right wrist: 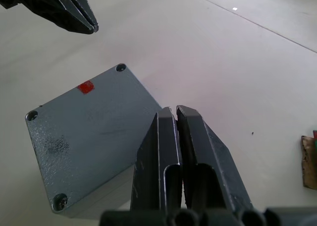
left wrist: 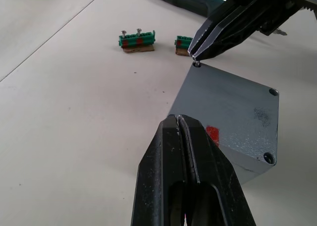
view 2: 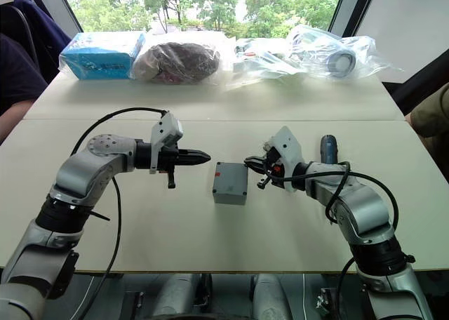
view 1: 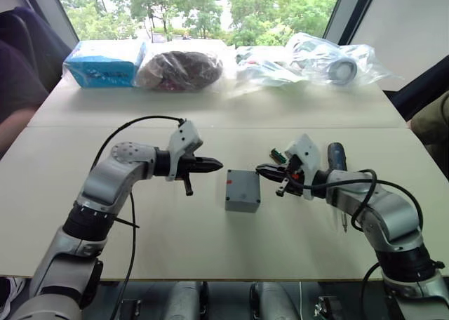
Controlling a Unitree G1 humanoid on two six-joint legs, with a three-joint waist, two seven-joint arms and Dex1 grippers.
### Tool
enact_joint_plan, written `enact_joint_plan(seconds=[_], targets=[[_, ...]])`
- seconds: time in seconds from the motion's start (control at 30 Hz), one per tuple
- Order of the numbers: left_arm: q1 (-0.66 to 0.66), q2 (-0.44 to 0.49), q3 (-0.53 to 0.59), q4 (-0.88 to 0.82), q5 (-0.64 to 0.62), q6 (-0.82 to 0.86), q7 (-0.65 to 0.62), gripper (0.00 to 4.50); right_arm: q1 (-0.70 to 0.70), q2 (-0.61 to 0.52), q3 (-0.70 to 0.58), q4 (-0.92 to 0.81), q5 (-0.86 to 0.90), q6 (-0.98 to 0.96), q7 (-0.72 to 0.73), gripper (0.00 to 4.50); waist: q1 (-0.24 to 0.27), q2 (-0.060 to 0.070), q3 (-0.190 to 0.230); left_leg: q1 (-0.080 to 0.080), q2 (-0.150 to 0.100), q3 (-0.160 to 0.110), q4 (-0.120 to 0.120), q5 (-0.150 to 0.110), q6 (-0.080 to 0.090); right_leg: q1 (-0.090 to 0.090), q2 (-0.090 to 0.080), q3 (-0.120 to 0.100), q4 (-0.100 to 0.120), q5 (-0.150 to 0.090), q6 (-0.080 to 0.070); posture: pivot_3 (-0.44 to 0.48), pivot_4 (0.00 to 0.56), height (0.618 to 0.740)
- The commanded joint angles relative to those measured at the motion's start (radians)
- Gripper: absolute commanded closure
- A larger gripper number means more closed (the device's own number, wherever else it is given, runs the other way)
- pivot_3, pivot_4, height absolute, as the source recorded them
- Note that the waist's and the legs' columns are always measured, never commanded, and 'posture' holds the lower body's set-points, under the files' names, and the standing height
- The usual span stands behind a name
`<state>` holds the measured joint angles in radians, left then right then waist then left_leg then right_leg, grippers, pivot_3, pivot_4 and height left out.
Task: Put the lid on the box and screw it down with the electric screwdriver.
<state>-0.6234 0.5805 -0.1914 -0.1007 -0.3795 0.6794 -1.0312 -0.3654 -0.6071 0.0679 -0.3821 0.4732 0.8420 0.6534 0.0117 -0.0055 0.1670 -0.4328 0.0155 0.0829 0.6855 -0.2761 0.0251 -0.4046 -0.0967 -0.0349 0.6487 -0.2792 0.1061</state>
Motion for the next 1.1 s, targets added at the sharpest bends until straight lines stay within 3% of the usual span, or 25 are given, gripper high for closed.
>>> enact_joint_plan(seconds=[0.03,0.27,0.33,0.53,0.73,0.83,1.1], targets=[[-0.005,-0.002,0.004,-0.034,0.001,-0.019,0.004,4.50,-0.012,0.000,-0.007,-0.011,-0.003,-0.016,0.005,3.77,0.000,0.000,0.000,0.000,0.000,0.000,0.000,0.000,0.000,0.000,0.000,0.000,0.000,0.000,0.000,0.000,0.150,0.740],[-0.011,-0.003,0.008,-0.028,-0.002,-0.022,0.003,4.50,-0.022,-0.005,-0.034,-0.026,0.013,-0.007,0.003,0.95,0.000,0.000,0.000,0.000,0.000,0.000,0.000,0.000,0.000,0.000,0.000,0.000,0.000,0.000,0.000,0.000,0.150,0.740],[-0.015,-0.006,0.013,-0.027,-0.009,-0.021,0.002,4.50,-0.029,-0.004,-0.062,-0.033,0.030,0.005,-0.004,0.34,0.000,0.000,0.000,0.000,0.000,0.000,0.000,0.000,0.000,0.000,0.000,0.000,0.000,0.000,0.000,0.000,0.150,0.740],[-0.090,-0.018,0.022,-0.027,-0.044,-0.022,-0.034,4.50,-0.064,-0.063,-0.295,-0.046,0.192,0.192,-0.038,0.34,0.003,0.000,0.000,0.000,0.000,0.000,0.000,0.000,0.000,0.000,0.000,0.000,0.000,0.000,0.000,0.000,0.150,0.740],[-0.163,-0.029,-0.029,-0.035,-0.034,-0.074,-0.116,4.50,-0.185,-0.197,-0.387,0.063,0.223,0.430,-0.093,0.16,-0.004,0.000,0.000,0.000,0.000,0.000,0.000,-0.001,0.001,0.000,0.000,0.000,0.000,0.000,0.000,0.000,0.150,0.740],[-0.169,-0.049,-0.055,-0.052,-0.028,-0.101,-0.137,4.50,-0.241,-0.250,-0.382,0.124,0.181,0.563,-0.156,0.16,-0.003,0.000,0.000,0.000,0.000,0.001,-0.001,0.000,0.001,-0.001,0.000,0.001,0.000,0.000,0.000,0.000,0.150,0.740],[-0.106,-0.053,-0.112,-0.178,-0.028,-0.090,-0.138,4.50,-0.229,-0.434,-0.290,0.296,0.178,0.727,-0.078,0.16,-0.002,0.001,0.000,0.000,0.000,0.003,-0.001,-0.002,0.004,0.000,-0.001,0.003,-0.001,0.000,0.000,0.000,0.150,0.740]])
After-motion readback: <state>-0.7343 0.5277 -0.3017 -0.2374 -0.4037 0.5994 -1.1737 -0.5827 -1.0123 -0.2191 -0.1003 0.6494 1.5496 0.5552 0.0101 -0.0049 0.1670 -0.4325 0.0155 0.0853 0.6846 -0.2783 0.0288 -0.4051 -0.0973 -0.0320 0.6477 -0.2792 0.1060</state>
